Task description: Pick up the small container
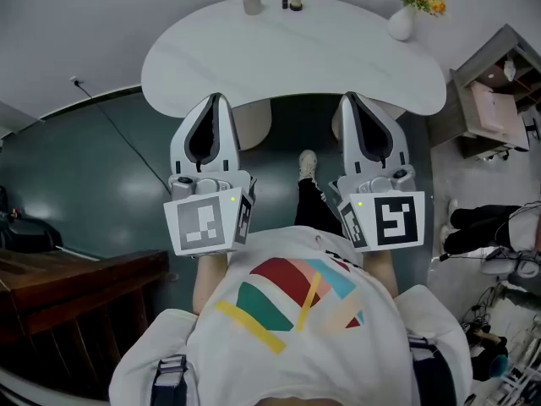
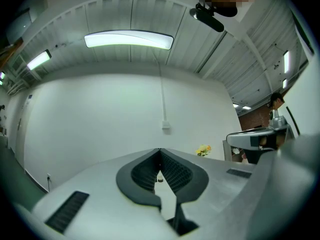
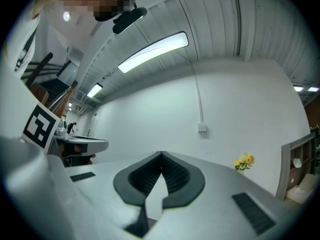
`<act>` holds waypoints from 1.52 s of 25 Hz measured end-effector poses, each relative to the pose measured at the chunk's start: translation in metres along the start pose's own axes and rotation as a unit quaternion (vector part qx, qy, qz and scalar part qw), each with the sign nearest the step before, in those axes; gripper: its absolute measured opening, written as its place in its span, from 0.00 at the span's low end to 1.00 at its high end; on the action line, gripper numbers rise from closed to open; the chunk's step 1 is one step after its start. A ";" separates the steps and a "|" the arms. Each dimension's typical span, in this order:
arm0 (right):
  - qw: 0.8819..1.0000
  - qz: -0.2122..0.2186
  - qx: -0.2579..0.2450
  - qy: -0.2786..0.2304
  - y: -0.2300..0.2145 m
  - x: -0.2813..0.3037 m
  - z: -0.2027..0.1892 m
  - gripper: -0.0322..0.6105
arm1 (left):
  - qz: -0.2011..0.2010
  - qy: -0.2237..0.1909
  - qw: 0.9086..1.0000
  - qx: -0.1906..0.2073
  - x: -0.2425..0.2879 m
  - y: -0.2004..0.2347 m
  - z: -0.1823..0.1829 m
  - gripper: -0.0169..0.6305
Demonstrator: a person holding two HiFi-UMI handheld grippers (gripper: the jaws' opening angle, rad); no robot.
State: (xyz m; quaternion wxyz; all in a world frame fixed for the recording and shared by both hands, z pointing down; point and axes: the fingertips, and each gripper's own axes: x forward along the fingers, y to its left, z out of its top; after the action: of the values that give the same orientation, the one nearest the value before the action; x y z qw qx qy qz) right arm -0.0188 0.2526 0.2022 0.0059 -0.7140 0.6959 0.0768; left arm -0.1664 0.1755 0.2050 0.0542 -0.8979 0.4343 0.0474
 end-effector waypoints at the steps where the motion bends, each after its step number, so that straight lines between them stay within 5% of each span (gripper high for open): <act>1: 1.000 0.001 0.001 0.000 -0.002 0.005 -0.001 0.07 | 0.002 0.002 1.000 0.000 0.005 0.001 -0.002 0.05; 15: 1.000 0.018 0.015 0.018 -0.046 0.085 -0.028 0.07 | 0.022 0.011 1.000 0.000 0.093 0.010 -0.011 0.05; 25: 0.998 0.054 0.014 0.030 -0.102 0.192 -0.037 0.07 | 0.040 0.010 0.999 0.007 0.212 0.016 -0.003 0.05; 38: 0.993 0.107 0.024 0.046 -0.166 0.315 -0.064 0.07 | 0.071 0.045 0.996 -0.021 0.359 0.038 -0.040 0.05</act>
State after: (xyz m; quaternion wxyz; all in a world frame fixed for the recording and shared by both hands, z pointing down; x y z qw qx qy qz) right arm 0.1587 -0.0621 0.2118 -0.0172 -0.6382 0.7692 0.0280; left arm 0.0273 -0.1310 0.1949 0.0121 -0.8671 0.4975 0.0199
